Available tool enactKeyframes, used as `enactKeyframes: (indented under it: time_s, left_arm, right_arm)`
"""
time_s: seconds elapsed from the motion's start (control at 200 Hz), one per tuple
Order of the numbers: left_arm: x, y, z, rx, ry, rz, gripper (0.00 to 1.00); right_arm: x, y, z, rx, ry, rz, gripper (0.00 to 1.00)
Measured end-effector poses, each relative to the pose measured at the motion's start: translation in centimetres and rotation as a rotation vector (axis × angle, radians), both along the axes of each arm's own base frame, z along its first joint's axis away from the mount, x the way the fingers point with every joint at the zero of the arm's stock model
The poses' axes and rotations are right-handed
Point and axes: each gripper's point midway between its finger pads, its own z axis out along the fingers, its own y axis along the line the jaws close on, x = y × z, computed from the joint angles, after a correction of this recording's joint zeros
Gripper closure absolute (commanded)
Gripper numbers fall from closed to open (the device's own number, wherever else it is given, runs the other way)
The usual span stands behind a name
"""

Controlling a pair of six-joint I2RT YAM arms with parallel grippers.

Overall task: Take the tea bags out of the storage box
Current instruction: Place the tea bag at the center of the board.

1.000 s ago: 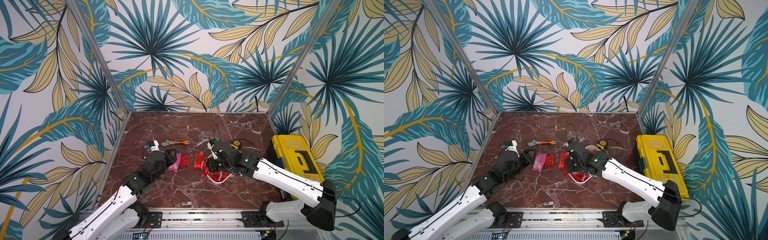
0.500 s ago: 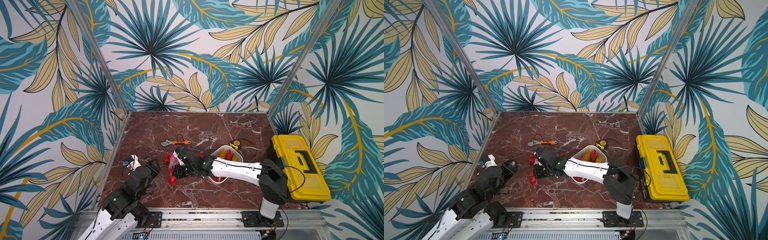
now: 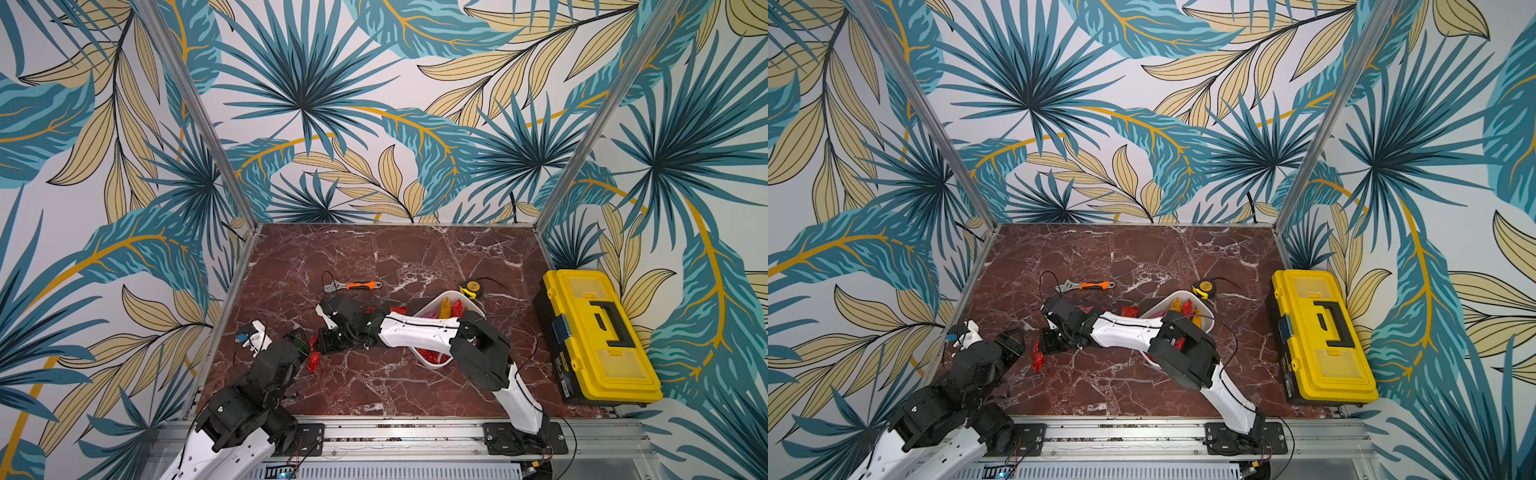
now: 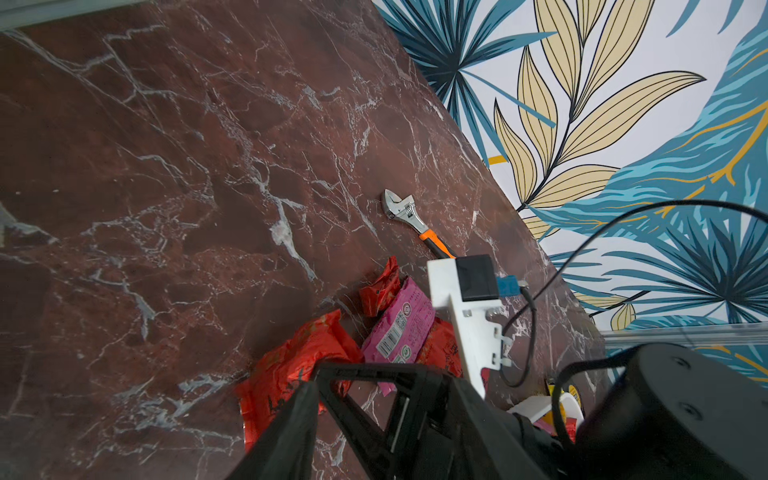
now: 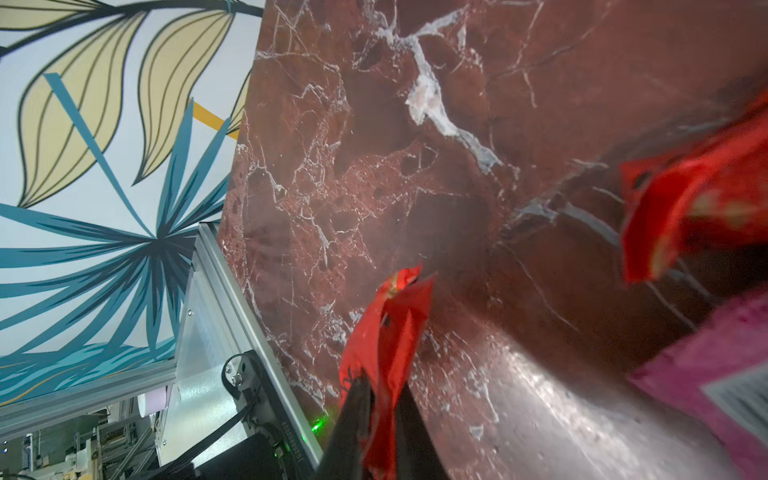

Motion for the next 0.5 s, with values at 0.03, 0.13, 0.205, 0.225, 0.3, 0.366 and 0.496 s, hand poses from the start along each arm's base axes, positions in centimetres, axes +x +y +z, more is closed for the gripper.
enactKeyframes:
  time_s: [0.03,0.13,0.205,0.225,0.3,0.366,0.496]
  left_arm:
    - [0.0,0.0,0.0,0.0,0.0,0.0,0.44]
    - [0.0,0.0,0.0,0.002,-0.001,-0.001,0.44]
    - [0.0,0.0,0.0,0.004,0.0,-0.005,0.44]
    - [0.0,-0.1,0.0,0.005,0.001,-0.006,0.44]
    - [0.2,-0.3,0.1,0.005,-0.002,-0.015,0.44]
    - [0.4,-0.7,0.3,0.004,-0.009,-0.033,0.44]
    - [1.3,-2.1,1.1,0.004,-0.038,-0.098,0.44]
  right_arm:
    - [0.0,0.1,-0.4,-0.004,0.005,0.003,0.82]
    - [0.1,0.0,-1.4,-0.033,0.006,0.011,0.7]
    - [0.3,-0.6,-1.8,-0.075,-0.017,0.016,0.61]
    - [0.5,-0.8,-1.8,-0.088,-0.023,0.01,0.6]
    - [0.8,-1.5,-2.1,-0.133,-0.055,0.01,0.56]
    - [0.9,-2.4,-1.9,-0.171,-0.079,0.006,0.55]
    - [0.8,-4.6,1.3,-0.185,-0.134,-0.008,0.55]
